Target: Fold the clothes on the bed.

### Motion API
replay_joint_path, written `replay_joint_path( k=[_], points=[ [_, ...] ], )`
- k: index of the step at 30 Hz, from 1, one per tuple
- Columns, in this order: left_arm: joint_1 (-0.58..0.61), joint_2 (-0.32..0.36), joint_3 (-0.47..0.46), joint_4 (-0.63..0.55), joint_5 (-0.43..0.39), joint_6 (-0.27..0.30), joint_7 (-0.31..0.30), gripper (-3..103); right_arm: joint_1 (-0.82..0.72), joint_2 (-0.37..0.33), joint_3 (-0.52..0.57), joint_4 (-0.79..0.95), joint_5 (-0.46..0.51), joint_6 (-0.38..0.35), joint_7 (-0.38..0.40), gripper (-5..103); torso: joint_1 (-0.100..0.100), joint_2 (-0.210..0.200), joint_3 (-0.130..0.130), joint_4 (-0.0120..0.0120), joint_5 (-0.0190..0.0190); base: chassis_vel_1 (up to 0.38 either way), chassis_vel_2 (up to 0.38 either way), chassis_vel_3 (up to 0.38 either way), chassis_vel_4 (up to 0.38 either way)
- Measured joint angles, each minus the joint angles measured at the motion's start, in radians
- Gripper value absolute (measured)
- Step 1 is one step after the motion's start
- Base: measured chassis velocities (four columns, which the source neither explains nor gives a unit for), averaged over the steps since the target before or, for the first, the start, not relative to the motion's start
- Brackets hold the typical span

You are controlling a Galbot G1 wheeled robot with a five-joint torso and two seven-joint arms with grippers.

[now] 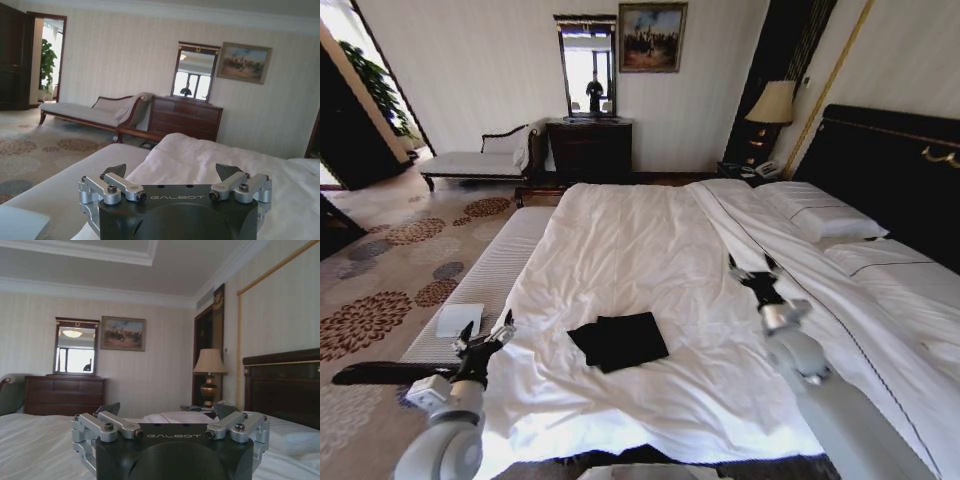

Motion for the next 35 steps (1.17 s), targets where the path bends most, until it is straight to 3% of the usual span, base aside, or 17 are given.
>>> replay_joint_path(
  k=[1,2,6,10,12,17,35],
  points=[
    [0.003,0.001,0.016,-0.007,0.013,-0.009,0.001,100,-0.067,0.056,0.032,0.033,-0.018,0.024,-0.017,100,0.0,0.0,0.0,0.0003,-0.0004,0.0,0.0,0.0,0.0],
    [0.003,0.001,0.016,-0.007,0.013,-0.009,0.001,100,-0.067,0.056,0.032,0.033,-0.018,0.024,-0.017,100,0.0,0.0,0.0,0.0003,-0.0004,0.0,0.0,0.0,0.0],
    [0.014,0.01,0.049,-0.019,0.056,-0.029,0.008,100,-0.199,0.205,0.067,0.112,-0.063,0.066,-0.053,100,0.0,0.0,0.0,-0.0001,-0.0007,0.0,0.0,0.0,0.0],
    [0.047,0.003,0.049,-0.022,0.083,-0.042,0.024,100,-0.226,0.24,0.064,0.139,-0.111,0.073,-0.061,100,0.0,0.0,0.0,0.0008,-0.0007,0.0,0.0,0.0,0.0],
    [0.088,-0.004,0.05,-0.019,0.107,-0.082,0.058,100,-0.238,0.259,0.048,0.154,-0.128,0.073,-0.062,100,0.0,0.0,0.0,0.0006,-0.0006,0.0,0.0,0.0,0.0],
    [0.13,-0.009,0.04,-0.023,0.11,-0.126,0.105,100,-0.232,0.278,0.026,0.156,-0.138,0.072,-0.052,100,0.0,0.0,0.0,0.0007,-0.0004,0.0,0.0,0.0,0.0],
    [0.132,-0.008,0.035,-0.025,0.101,-0.128,0.11,100,-0.224,0.275,0.017,0.151,-0.136,0.07,-0.051,100,0.001,0.0,0.0,0.0004,-0.0005,0.0,0.0,0.0,0.0]
  ],
)
